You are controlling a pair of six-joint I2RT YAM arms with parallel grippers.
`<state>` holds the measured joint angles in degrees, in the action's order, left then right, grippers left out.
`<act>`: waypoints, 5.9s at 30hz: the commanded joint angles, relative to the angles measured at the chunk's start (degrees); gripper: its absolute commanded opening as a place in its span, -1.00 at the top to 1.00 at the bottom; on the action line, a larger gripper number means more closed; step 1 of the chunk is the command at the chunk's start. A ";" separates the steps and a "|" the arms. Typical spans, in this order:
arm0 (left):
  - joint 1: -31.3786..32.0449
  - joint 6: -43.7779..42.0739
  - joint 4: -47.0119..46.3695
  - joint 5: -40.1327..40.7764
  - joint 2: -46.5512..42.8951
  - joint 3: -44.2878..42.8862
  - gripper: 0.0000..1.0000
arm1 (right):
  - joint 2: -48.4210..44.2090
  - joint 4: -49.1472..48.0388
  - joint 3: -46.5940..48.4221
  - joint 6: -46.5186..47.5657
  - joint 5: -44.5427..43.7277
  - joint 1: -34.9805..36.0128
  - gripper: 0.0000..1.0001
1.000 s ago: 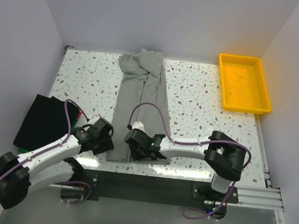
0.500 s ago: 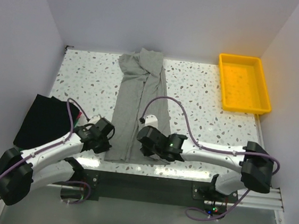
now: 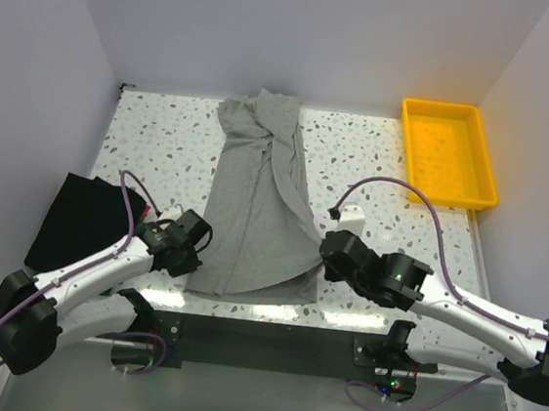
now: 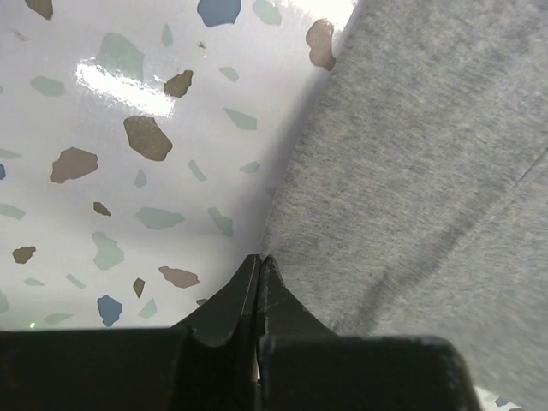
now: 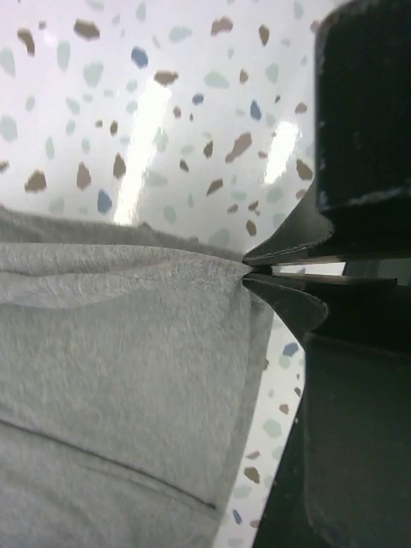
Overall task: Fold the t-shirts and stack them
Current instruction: Flatten the tshirt out
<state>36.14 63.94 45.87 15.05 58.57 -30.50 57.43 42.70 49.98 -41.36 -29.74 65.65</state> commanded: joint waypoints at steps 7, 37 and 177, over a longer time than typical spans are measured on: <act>0.33 -0.40 4.49 2.97 1.20 -4.30 1.00 | -5.40 10.91 0.38 1.99 -1.90 -5.97 0.82; 0.33 -3.12 1.68 0.95 2.96 -3.60 1.00 | -1.27 -9.29 -13.41 3.57 22.44 -28.73 0.32; 14.50 -8.29 17.76 18.86 -2.84 -38.62 1.00 | -4.87 3.96 8.09 12.80 19.99 -28.28 1.00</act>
<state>53.65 60.29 60.88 28.86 58.76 -59.79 53.87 42.96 50.13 -31.90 -9.28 39.24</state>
